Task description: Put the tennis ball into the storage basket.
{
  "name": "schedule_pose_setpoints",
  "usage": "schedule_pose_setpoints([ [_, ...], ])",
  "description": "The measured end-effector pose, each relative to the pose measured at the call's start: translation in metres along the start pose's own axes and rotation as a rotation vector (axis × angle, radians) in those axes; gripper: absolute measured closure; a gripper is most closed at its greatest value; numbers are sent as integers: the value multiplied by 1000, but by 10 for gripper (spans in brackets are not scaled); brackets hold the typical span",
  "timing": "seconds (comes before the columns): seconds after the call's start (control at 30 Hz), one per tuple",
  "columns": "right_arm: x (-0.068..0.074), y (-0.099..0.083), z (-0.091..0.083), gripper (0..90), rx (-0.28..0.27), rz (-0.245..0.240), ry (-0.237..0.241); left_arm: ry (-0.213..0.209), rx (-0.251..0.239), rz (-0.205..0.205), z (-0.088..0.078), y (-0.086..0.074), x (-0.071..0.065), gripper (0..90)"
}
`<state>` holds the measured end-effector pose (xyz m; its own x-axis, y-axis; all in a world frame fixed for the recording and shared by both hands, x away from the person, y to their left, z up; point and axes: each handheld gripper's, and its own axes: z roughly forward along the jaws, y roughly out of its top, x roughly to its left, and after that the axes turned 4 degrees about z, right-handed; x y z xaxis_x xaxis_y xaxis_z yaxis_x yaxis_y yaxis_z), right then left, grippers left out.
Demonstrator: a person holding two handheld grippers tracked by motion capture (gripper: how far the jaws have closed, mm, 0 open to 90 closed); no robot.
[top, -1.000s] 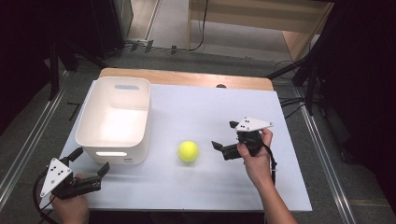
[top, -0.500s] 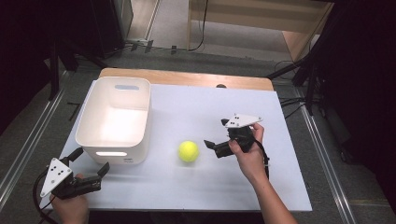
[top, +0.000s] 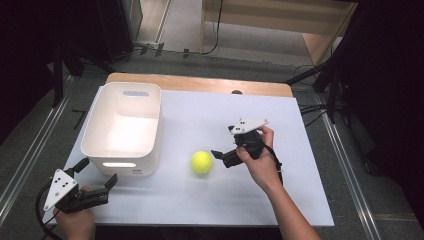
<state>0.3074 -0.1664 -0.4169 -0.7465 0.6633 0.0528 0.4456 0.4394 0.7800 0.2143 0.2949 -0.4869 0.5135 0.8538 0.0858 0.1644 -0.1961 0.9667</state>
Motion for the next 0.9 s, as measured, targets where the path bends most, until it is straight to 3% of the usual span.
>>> schedule_pose_setpoints([
  [0.9,8,15,28,10,192,-46,64,-1,2,-5,0,0,1,0],
])
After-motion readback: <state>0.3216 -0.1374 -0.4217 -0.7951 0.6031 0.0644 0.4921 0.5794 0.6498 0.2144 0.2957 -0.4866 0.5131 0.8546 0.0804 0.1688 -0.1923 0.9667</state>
